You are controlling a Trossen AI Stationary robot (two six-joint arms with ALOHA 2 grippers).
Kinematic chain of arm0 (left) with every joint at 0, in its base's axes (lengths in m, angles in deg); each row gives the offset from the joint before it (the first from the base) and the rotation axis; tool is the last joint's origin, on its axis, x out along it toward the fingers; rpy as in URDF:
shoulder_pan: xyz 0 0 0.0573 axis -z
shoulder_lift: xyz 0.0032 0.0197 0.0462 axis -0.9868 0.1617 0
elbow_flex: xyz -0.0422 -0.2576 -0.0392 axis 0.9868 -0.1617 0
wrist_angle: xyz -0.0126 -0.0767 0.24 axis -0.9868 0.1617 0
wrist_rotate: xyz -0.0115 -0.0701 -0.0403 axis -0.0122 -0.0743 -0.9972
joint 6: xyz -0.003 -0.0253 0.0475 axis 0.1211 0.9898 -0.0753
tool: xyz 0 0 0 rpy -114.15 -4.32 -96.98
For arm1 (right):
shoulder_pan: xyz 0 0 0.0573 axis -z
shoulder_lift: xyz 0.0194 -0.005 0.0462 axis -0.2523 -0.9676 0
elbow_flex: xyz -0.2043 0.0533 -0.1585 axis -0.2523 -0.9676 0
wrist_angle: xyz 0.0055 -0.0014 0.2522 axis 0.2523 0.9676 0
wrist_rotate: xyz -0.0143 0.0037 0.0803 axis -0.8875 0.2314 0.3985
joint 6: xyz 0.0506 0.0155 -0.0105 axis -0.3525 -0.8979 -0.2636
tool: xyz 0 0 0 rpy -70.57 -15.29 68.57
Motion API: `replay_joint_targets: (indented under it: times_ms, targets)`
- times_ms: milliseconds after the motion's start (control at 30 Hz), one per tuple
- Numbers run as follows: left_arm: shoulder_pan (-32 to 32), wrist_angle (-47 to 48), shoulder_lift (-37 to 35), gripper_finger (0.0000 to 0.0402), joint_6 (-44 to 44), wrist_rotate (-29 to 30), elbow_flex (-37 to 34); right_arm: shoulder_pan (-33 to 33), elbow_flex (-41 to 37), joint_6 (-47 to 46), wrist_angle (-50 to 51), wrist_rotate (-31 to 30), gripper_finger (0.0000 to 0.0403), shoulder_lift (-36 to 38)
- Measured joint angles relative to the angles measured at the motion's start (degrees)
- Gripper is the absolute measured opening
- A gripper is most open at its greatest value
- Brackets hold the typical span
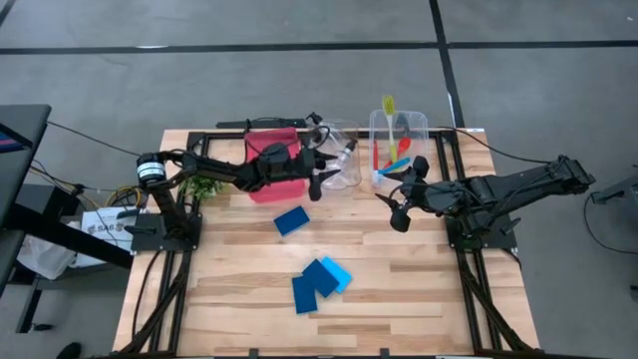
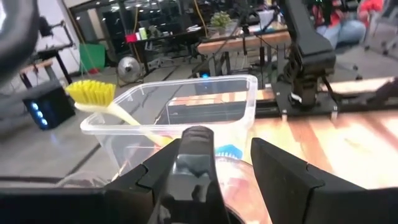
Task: Pick & Place Kitchen Sink Supplies
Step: Put the soap dispenser into the left transparent bin
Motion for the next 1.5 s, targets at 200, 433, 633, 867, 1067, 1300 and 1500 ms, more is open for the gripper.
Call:
replay_joint_targets:
  times_ms: [200, 433, 633, 867, 1067, 1300, 1500]
  targets:
    - [0.0, 0.7, -1.3, 0.0187, -2.4, 0.3, -1.2, 0.0, 0.0, 0.0, 0.0, 0.0, 0.0265, 0.0]
    - [-0.1, 2.7, -4.8, 0.0186, -2.3, 0.5, -1.5, 0.0, 0.0, 0.0, 0.0, 0.0, 0.0265, 0.0]
    - [-0.1, 3.6, -5.8, 0.0186, -2.1, 0.4, -1.5, 0.0, 0.0, 0.0, 0.0, 0.0, 0.0265, 0.0]
    - [-0.1, 4.8, -5.8, 0.0202, 0.6, -0.1, -1.5, 0.0, 0.0, 0.0, 0.0, 0.0, 0.0265, 0.0]
    - [-0.1, 5.2, -5.8, 0.0229, 2.2, -0.2, -1.4, 0.0, 0.0, 0.0, 0.0, 0.0, 0.0265, 0.0]
    - [0.0, 7.1, -5.9, 0.0239, 2.3, -0.6, -1.3, 0.0, 0.0, 0.0, 0.2, 0.0, 0.0265, 0.0]
    - [-0.3, 9.3, -6.0, 0.0234, 2.3, -0.7, -1.2, 0.0, 0.0, 0.0, 0.5, 0.1, 0.0265, 0.0]
